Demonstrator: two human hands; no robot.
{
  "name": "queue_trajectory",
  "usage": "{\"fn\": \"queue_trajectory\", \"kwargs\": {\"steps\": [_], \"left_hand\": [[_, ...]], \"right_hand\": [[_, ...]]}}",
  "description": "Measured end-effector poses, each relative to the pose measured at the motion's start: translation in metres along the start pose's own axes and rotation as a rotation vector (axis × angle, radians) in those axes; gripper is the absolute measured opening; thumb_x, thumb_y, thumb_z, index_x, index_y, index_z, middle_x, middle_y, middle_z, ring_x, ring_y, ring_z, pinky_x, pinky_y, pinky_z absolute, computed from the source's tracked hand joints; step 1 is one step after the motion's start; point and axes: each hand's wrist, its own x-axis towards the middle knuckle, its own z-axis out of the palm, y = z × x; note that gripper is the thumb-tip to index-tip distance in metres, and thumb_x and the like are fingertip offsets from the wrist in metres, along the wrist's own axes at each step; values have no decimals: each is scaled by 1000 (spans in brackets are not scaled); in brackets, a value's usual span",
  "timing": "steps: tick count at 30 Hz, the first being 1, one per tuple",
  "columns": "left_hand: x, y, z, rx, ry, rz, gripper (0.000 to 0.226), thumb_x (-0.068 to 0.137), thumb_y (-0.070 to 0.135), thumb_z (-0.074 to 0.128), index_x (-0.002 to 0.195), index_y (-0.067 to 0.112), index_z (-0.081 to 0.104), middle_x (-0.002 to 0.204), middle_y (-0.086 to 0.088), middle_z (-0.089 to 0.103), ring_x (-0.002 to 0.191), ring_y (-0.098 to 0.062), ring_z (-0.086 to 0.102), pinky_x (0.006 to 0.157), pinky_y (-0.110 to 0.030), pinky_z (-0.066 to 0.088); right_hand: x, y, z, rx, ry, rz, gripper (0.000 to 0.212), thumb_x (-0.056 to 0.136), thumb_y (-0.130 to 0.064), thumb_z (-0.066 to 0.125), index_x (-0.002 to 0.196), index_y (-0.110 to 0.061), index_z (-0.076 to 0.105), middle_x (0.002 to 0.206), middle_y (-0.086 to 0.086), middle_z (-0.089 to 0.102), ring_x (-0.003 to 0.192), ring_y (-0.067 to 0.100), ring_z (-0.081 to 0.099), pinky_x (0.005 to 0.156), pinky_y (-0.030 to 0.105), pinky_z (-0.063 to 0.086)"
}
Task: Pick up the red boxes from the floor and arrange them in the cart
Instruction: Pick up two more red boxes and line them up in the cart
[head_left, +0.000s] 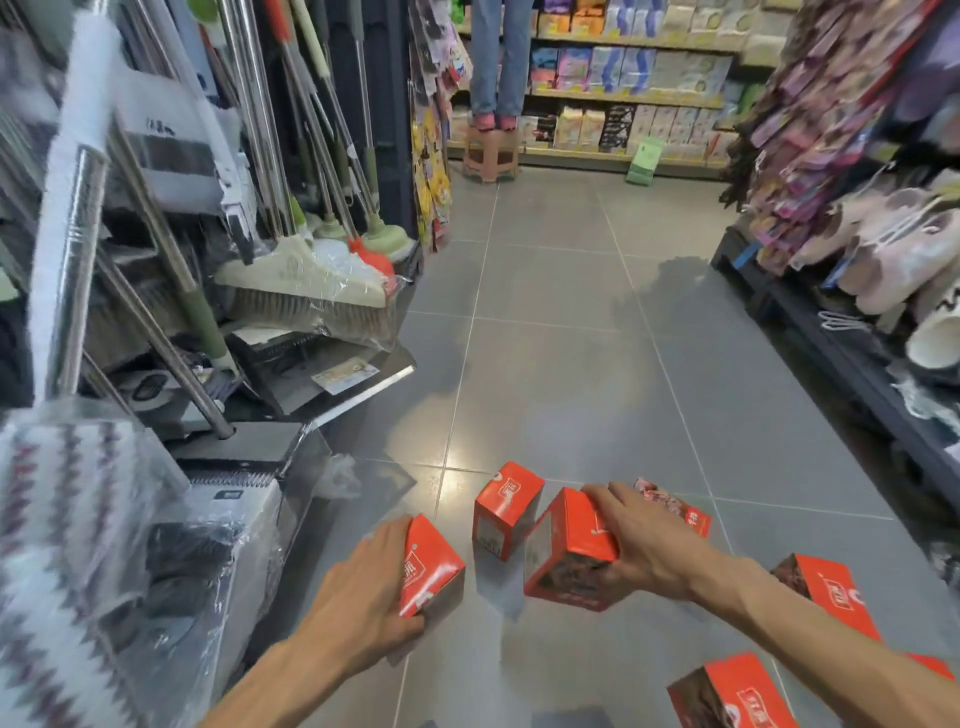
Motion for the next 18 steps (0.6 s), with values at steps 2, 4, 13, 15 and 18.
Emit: {"fn": "queue_trajectory", "kwargs": {"steps": [2, 4, 13, 15, 18], "left_hand": [[-8, 26, -54, -28, 2, 7, 98, 65, 54, 65, 148, 36, 15, 132, 14, 46, 115, -16, 49, 84, -36, 44], [-19, 53, -117, -57, 5, 5, 98, 65, 58, 61, 149, 38, 13, 135, 15, 44, 118, -13, 48, 87, -37, 44], [-118, 188, -464, -10, 10, -62, 101, 67, 62, 57, 151, 35, 8, 138, 9, 41, 123, -19, 47, 82, -38, 39], [-147, 206, -524, -24, 30, -110, 105, 66, 61, 57, 153, 35, 5, 139, 9, 39, 126, -19, 46, 89, -40, 44], [-187, 228, -600, -30, 93, -162, 110, 64, 62, 58, 155, 35, 2, 146, 10, 33, 131, -19, 44, 94, -40, 44]], "right_hand": [[-14, -16, -60, -7, 4, 27, 99, 64, -78, 60, 145, -29, 32, 120, -4, 53, 109, 22, 58, 91, 42, 48], [-28, -35, -130, 6, 0, 48, 99, 64, -80, 58, 146, -30, 33, 122, -5, 53, 112, 22, 57, 91, 39, 48], [-106, -155, -486, 21, 30, 9, 99, 63, -89, 55, 143, -35, 35, 121, -7, 54, 110, 20, 58, 89, 34, 45], [-124, -186, -554, 34, 36, -31, 100, 63, -82, 61, 146, -34, 32, 125, -8, 54, 112, 20, 58, 91, 34, 46], [-141, -227, -635, 24, 70, -107, 102, 64, -81, 62, 148, -33, 31, 130, -6, 53, 118, 21, 56, 95, 38, 45]]}}
